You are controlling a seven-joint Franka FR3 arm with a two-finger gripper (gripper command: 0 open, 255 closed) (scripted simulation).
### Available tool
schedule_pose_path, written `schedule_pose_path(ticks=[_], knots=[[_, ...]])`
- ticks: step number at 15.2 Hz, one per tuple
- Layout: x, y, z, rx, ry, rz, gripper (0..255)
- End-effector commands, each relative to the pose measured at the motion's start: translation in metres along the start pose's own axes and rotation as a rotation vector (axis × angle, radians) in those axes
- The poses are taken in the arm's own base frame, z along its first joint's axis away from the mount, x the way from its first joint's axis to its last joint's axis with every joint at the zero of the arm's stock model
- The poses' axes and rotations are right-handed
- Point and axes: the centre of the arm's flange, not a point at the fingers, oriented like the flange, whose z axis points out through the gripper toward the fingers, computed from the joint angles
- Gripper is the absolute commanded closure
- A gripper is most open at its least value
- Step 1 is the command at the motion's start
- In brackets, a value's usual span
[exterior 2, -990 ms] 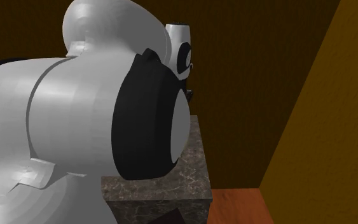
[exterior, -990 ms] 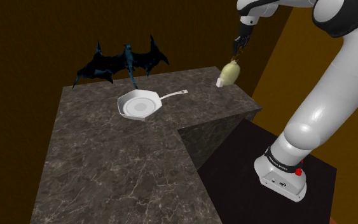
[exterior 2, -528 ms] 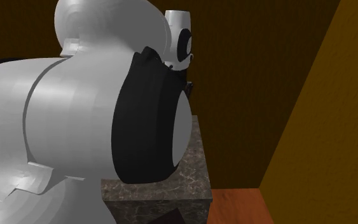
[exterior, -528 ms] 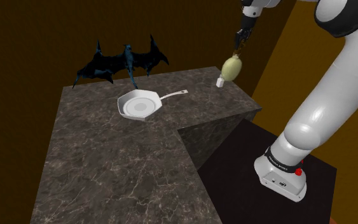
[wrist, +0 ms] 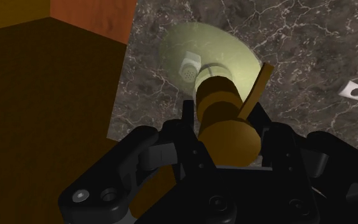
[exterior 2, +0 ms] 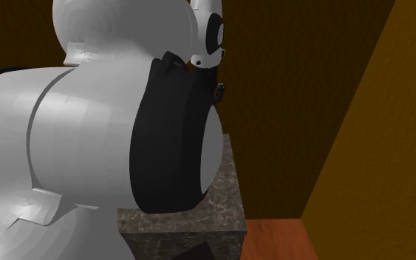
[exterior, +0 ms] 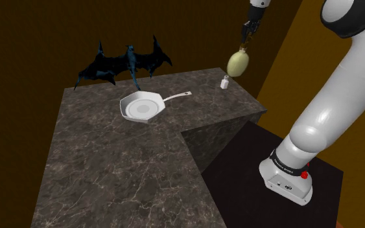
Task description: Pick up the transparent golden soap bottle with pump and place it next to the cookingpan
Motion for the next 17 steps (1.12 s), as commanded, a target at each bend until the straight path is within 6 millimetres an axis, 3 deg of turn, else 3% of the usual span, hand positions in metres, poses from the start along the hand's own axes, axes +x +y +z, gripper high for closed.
schedule_pose_path(ticks=[1, 17], knots=[[0.001, 0.001, -0.011, 0.000, 0.000, 0.000, 255], [0.007, 0.001, -0.096, 0.000, 0.000, 0.000, 255]])
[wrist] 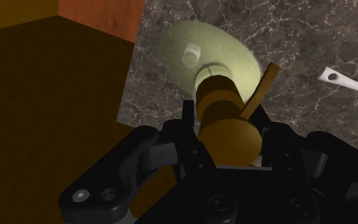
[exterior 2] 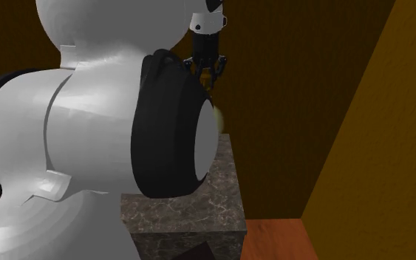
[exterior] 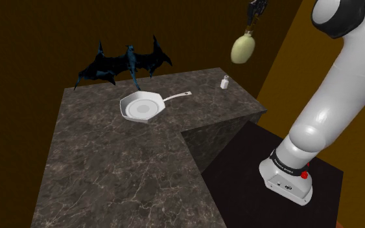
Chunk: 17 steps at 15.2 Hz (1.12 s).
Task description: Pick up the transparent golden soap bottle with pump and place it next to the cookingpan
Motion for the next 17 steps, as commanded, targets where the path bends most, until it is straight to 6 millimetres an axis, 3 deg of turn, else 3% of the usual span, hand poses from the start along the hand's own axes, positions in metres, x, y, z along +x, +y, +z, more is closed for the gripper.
schedule_pose_path(ticks=[1, 17], knots=[[0.002, 0.000, -0.011, 0.000, 0.000, 0.000, 255], [0.008, 0.000, -0.095, 0.000, 0.000, 0.000, 255]])
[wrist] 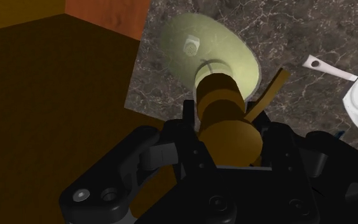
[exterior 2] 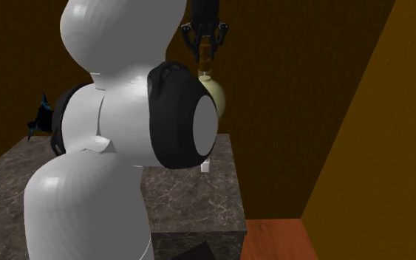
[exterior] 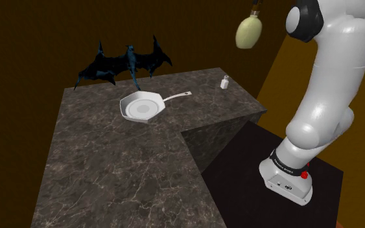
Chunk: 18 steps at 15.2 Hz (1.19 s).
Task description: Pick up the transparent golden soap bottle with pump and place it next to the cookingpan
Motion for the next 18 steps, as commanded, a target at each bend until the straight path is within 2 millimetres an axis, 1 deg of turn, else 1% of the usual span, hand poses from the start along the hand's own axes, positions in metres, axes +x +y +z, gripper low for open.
schedule_pose_path(ticks=[1, 18], knots=[[0.000, 0.000, -0.009, 0.000, 0.000, -0.002, 255], [0.070, -0.213, -0.007, 0.000, 0.000, -0.002, 255]])
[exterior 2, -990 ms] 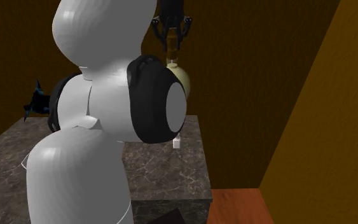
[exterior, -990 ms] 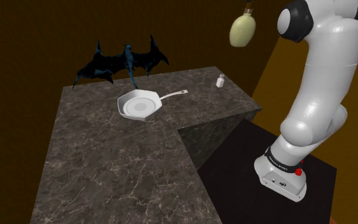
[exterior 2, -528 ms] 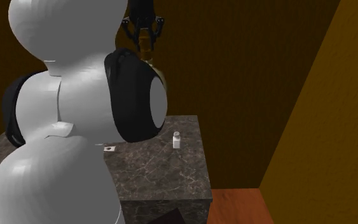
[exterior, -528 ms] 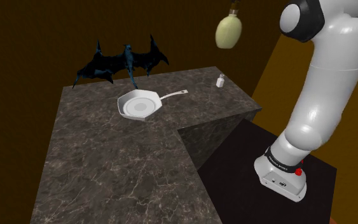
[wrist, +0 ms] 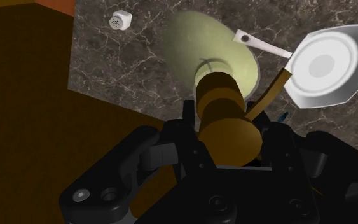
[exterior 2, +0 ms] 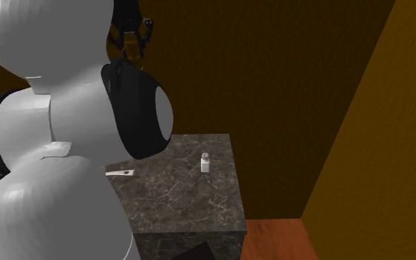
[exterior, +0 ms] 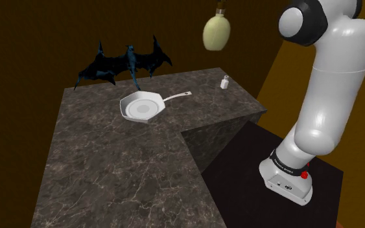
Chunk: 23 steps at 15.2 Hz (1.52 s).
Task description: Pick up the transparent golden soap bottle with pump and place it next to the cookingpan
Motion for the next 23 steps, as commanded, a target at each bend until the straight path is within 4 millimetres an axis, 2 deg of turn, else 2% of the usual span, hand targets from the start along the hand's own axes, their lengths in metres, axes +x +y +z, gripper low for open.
schedule_pose_path(ticks=[1, 23], knots=[[0.008, -0.022, 0.001, 0.000, 0.001, 0.001, 255], [0.000, -0.022, 0.117, 0.000, 0.001, 0.001, 255]])
